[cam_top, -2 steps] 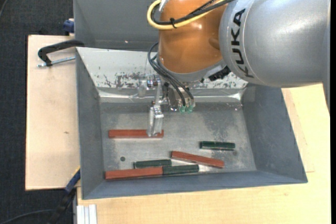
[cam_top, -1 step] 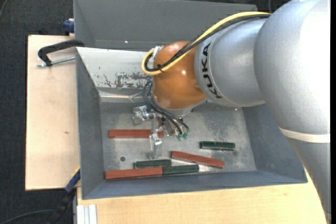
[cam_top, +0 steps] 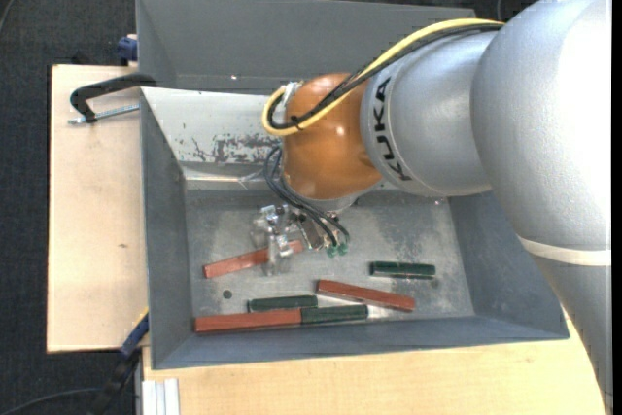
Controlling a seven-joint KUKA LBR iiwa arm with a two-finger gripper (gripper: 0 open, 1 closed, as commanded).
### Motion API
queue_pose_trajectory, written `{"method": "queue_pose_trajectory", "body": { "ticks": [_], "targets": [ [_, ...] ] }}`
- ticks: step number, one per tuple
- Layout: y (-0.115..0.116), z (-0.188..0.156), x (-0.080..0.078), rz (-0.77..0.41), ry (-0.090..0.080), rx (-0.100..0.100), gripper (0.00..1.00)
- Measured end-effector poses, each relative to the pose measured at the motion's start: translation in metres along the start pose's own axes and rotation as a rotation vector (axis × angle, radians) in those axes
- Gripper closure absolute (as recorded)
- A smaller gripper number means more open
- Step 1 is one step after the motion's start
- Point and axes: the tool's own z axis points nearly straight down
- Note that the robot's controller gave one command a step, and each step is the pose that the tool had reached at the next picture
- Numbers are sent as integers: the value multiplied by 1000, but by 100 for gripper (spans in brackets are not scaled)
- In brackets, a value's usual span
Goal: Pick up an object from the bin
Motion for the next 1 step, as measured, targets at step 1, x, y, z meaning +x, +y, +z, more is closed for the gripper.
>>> {"method": "queue_pose_trajectory", "body": {
  "ticks": [1],
  "targets": [
    [-3, -128, 0, -24, -13, 1, 100]
  ]
}}
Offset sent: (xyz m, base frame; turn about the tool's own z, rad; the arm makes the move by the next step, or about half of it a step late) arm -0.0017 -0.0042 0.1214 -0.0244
